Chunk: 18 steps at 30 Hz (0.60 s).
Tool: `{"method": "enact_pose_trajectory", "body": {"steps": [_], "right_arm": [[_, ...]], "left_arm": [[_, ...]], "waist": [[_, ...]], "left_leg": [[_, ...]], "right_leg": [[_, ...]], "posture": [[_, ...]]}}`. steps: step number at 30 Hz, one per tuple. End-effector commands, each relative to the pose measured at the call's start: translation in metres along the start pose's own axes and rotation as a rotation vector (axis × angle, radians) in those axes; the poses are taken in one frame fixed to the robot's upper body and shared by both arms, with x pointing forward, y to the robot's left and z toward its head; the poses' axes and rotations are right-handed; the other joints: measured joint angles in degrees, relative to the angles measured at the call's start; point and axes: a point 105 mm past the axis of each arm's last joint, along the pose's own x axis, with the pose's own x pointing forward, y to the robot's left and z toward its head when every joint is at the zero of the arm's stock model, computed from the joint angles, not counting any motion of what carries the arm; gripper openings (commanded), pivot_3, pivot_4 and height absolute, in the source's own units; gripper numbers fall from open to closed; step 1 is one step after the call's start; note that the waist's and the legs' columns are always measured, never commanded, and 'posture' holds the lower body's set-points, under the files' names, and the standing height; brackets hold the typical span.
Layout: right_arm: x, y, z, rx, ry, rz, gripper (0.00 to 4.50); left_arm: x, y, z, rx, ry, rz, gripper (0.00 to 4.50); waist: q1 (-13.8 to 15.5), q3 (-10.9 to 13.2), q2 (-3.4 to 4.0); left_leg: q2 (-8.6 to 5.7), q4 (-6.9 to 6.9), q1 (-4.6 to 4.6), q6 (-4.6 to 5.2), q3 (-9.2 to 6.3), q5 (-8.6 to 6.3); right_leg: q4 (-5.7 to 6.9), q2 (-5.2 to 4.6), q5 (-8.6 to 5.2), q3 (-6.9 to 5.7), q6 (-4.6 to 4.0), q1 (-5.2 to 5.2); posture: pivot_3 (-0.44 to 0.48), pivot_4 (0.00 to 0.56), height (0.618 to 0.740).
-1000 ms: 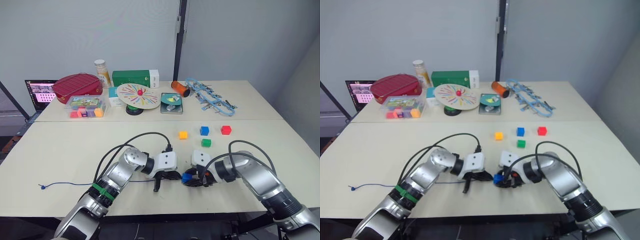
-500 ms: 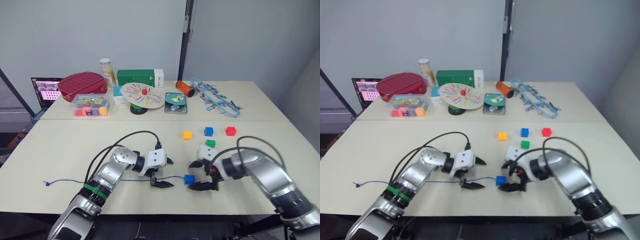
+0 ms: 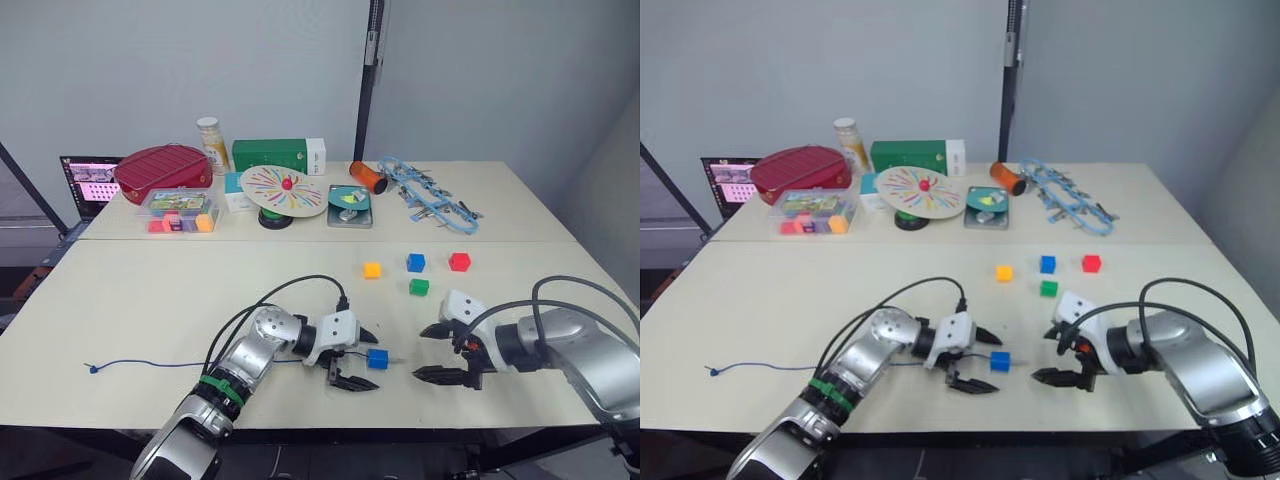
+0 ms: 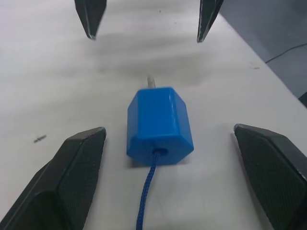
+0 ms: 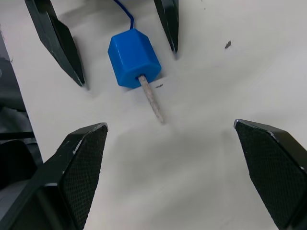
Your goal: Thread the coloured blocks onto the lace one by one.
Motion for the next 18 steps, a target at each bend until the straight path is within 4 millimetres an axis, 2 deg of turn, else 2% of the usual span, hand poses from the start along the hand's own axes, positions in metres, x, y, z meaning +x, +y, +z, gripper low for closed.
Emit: {"method": "enact_pose_trajectory", "body": {"steps": [1,9,11,18], "right_arm": [[0.002,0.002,0.003,-0.050,0.008,-0.021,4.50],[0.027,0.003,0.001,-0.145,0.048,0.003,4.50],[0.030,0.004,0.001,-0.167,0.051,0.012,4.50],[0.032,0.005,-0.005,-0.184,0.098,0.037,2.28]], "left_arm": [[0.003,0.006,0.010,0.042,-0.018,0.012,3.95],[0.012,0.004,0.008,0.039,0.001,-0.007,1.36],[0.012,0.004,0.007,0.034,0.006,-0.002,1.28],[0.007,0.003,0.002,0.023,0.026,0.009,1.28]], "waist": [[0.0,0.0,0.00],[0.0,0.0,0.00],[0.1,0.0,0.00],[0.0,0.0,0.00]], "left_leg": [[0.00,0.01,0.00,0.00,0.00,0.00],[-0.01,0.04,0.00,-0.01,0.00,0.01],[-0.01,0.05,0.00,0.00,0.00,0.01],[-0.01,0.06,0.00,0.00,-0.01,0.01]], "right_leg": [[-0.01,0.00,0.00,0.00,0.00,0.00],[-0.01,0.00,0.00,0.00,0.00,0.01],[0.00,0.01,0.00,-0.02,0.00,0.01],[0.00,0.01,0.00,-0.02,0.00,0.03]], "posture": [[0.000,0.150,0.740],[0.000,0.150,0.740],[0.000,0.150,0.740],[0.000,0.150,0.740]]}}
